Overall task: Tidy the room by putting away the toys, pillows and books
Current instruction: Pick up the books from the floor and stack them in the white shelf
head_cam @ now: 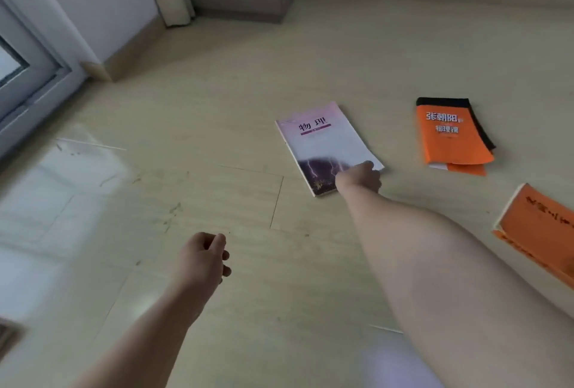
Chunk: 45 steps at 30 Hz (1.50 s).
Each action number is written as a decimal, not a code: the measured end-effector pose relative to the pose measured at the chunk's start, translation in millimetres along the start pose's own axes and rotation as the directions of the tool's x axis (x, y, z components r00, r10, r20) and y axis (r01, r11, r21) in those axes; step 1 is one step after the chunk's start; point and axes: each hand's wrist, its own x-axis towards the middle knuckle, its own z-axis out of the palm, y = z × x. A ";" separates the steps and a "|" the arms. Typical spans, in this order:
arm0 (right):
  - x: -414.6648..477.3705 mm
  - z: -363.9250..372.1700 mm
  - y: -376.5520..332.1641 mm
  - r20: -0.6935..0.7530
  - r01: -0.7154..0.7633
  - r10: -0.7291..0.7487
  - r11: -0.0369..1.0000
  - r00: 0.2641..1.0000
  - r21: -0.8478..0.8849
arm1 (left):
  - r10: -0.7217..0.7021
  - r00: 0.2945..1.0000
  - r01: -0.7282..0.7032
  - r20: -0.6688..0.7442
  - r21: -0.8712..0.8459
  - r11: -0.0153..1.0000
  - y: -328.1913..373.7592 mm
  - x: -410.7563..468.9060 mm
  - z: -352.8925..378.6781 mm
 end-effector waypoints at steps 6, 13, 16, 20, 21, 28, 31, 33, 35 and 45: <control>72.1 -20.6 7.8 -0.069 0.012 -0.029 0.973 0.997 -0.231 | 0.005 0.998 -0.008 0.066 0.051 0.999 5.0 20.6 44.7; 99.0 -3.1 13.3 0.027 -0.054 0.068 0.934 0.997 -0.355 | -0.025 0.993 0.016 0.112 0.078 0.997 6.5 42.6 71.6; 107.1 -3.2 7.7 0.064 -0.131 0.162 0.930 0.985 -0.345 | -0.047 0.992 0.037 0.116 0.084 0.996 -2.1 43.4 71.6; 121.0 4.8 -4.1 0.101 -0.184 0.244 0.896 0.964 -0.405 | -0.085 0.992 0.079 0.088 0.072 0.994 -9.1 49.3 62.1; 125.5 6.3 -4.7 0.088 -0.175 0.231 0.893 0.969 -0.414 | -0.092 0.992 0.087 0.081 0.068 0.994 -10.0 50.8 59.7; 105.6 -5.9 -0.3 0.389 -0.248 0.142 0.939 0.910 0.239 | -0.152 0.988 0.150 0.017 0.075 0.986 -32.2 49.0 32.4; 60.9 2.6 3.9 0.605 -0.393 0.104 0.843 0.789 0.368 | -0.176 0.984 0.177 -0.022 0.060 0.982 -48.7 47.1 12.2; 28.1 14.0 2.5 0.620 -0.385 0.009 0.791 0.785 0.475 | -0.171 0.985 0.172 -0.040 0.031 0.985 -55.9 48.0 1.6; -8.8 25.1 3.8 0.567 -0.343 -0.106 0.701 0.817 0.625 | -0.159 0.985 0.160 -0.064 0.011 0.987 -63.1 45.4 -10.6; -218.3 57.4 -24.0 0.647 -0.329 -0.258 0.692 0.718 0.642 | -0.377 0.724 0.491 -0.578 0.047 0.870 -170.0 20.5 -152.3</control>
